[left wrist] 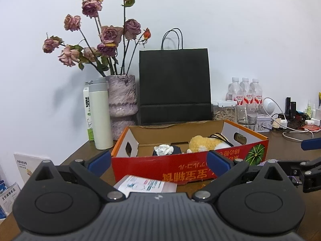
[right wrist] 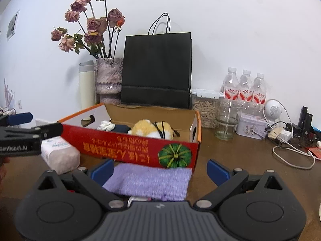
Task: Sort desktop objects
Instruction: 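Withdraw both grippers from the box toward the remaining table items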
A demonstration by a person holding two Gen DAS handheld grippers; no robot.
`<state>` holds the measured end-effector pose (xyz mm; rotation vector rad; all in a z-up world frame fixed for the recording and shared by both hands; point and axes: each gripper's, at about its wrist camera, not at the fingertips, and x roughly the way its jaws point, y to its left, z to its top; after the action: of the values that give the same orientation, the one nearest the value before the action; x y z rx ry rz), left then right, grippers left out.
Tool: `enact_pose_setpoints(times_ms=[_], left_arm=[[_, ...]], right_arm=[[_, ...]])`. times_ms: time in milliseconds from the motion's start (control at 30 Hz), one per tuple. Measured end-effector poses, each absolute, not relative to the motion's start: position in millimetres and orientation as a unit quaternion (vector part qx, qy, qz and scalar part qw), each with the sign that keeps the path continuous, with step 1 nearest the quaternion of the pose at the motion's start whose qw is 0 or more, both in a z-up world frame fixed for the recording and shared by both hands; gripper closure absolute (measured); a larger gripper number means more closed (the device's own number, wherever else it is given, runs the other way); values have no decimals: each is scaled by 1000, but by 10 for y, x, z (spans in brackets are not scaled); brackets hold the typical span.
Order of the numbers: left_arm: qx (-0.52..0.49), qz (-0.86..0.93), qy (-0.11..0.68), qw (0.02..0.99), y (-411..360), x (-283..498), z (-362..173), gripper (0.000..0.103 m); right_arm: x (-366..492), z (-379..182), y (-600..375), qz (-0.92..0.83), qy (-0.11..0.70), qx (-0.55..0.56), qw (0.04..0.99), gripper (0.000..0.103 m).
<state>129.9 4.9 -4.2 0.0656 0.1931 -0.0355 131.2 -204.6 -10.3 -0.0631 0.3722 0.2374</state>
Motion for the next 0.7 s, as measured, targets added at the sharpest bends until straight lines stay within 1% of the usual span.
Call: enact_pose_setpoints(times_ms=[367, 567, 700], left_arm=[[24, -17, 122, 992, 188, 1049, -124, 0], [16, -15, 145, 989, 279, 994, -183, 0], [13, -13, 144, 989, 299, 985, -178, 0]], right_arm=[[1057, -218, -2125, 110, 205, -17, 972, 3], [989, -305, -2077, 114, 218, -27, 969, 3], [973, -311, -2068, 114, 219, -30, 969, 3]])
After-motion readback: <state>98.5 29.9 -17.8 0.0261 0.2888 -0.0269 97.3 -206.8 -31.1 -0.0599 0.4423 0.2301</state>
